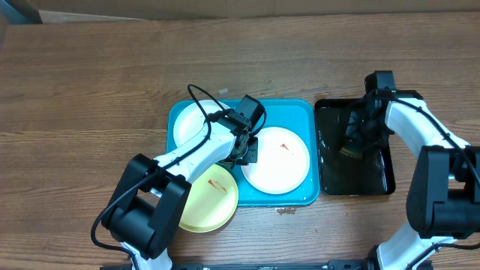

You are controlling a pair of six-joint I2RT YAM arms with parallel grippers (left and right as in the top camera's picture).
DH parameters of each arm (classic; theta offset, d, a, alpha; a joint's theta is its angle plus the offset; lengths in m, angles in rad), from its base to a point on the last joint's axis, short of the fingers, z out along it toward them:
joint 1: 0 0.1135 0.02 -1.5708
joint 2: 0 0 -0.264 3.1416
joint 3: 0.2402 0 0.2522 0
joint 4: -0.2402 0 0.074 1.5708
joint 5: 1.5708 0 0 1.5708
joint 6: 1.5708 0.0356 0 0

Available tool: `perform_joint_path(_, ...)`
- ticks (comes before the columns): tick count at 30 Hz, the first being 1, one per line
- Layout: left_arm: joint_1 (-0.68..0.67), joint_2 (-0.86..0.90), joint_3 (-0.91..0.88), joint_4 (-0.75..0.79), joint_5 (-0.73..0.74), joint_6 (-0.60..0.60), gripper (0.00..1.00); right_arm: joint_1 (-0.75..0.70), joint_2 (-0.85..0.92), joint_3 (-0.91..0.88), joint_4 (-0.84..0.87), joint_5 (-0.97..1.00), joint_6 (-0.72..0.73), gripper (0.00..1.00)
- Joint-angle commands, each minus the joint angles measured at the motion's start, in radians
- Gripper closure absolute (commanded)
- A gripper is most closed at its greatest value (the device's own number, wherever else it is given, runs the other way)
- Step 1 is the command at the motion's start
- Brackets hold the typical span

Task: Clean dirty plates on tray and stack at the side
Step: 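Close the right gripper on the sponge's narrow middle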

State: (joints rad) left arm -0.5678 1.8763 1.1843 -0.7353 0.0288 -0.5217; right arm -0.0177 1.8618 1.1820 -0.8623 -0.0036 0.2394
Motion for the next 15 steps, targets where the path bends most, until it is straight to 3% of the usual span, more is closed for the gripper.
perform_joint_path(1, 0.004, 0.017, -0.005, 0.002, -0.002, 0.005, 0.85, 0.006, 0.002, -0.003, 0.024, -0.003, -0.006, 0.41)
perform_joint_path(11, 0.004, 0.017, -0.005, 0.002, -0.002, 0.005, 0.81, 0.006, 0.002, -0.005, 0.062, 0.009, 0.002, 0.44)
perform_joint_path(12, 0.004, 0.017, -0.005, 0.003, -0.002, 0.005, 0.81, 0.006, 0.002, -0.005, 0.061, 0.009, 0.002, 0.49)
perform_joint_path(14, 0.004, 0.017, -0.005, 0.003, -0.002, 0.005, 0.79, 0.006, 0.002, -0.005, 0.06, 0.005, 0.001, 0.79)
perform_joint_path(15, 0.004, 0.017, -0.005, 0.003, -0.002, 0.005, 0.78, 0.006, 0.002, -0.005, 0.059, 0.0, 0.002, 0.85)
